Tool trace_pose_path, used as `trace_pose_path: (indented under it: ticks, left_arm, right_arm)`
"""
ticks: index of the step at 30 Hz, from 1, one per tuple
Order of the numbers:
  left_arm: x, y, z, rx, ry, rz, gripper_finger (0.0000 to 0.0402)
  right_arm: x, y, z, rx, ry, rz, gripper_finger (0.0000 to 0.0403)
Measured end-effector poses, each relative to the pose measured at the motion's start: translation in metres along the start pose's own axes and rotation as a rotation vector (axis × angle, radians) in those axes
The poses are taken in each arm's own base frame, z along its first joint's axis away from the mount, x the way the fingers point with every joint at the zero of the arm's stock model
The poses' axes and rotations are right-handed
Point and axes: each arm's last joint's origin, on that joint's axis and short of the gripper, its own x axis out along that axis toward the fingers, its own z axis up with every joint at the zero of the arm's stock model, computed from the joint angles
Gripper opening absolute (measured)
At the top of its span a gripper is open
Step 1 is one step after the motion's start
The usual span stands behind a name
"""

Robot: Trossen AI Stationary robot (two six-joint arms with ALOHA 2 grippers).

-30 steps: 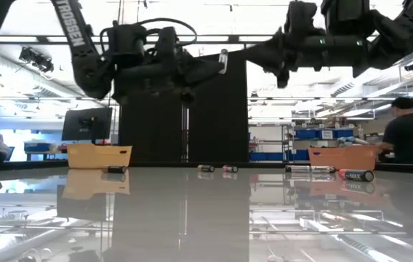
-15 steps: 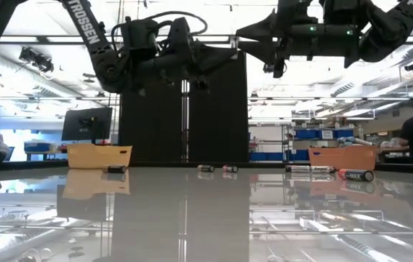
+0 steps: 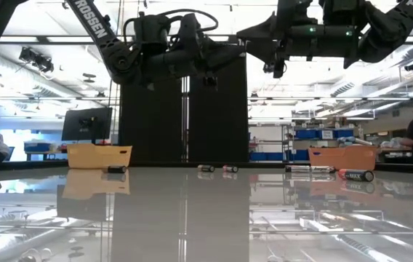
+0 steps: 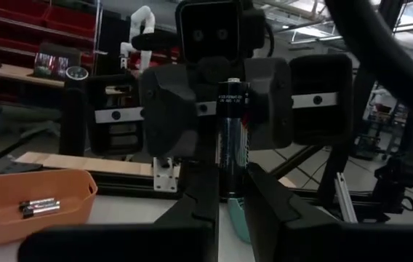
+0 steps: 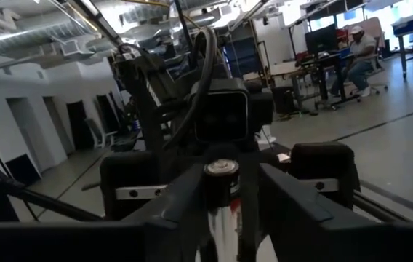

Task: Sort batteries
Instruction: Put the silver battery into the orange bin

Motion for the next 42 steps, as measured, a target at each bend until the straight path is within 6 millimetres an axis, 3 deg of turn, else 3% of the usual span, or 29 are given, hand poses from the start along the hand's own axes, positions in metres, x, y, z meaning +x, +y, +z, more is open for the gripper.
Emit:
trace_pose_path:
  ticks: [4,10,18,24,28,35,42]
  left_arm:
    - [0.000,0.001,-0.002,-0.010,0.015,0.006,0.0044]
    - [0.000,0.001,-0.001,-0.009,0.015,0.010,0.0046]
    - [-0.006,0.009,-0.002,-0.006,0.023,0.040,0.0155]
    - [-0.025,0.026,-0.008,0.018,0.047,0.102,0.0178]
    - [-0.042,0.031,-0.015,0.065,0.029,0.170,0.0177]
    - [-0.069,0.031,-0.027,0.088,-0.013,0.212,0.0167]
    - [-0.090,0.025,-0.030,0.111,-0.083,0.223,0.0167]
  right_arm:
    - [0.000,0.000,0.000,-0.025,-0.005,0.003,0.0070]
    - [0.000,0.001,0.001,-0.071,-0.022,-0.030,0.0064]
    - [-0.002,-0.001,0.008,-0.077,-0.053,-0.052,0.0064]
    - [-0.011,-0.008,0.025,-0.120,-0.033,-0.102,0.0064]
    - [-0.014,-0.015,0.045,-0.175,0.120,-0.230,0.0064]
    - [-0.030,-0.039,0.073,-0.212,0.576,-0.591,0.0064]
    - [-0.056,-0.090,0.060,-0.137,0.909,-0.903,0.0064]
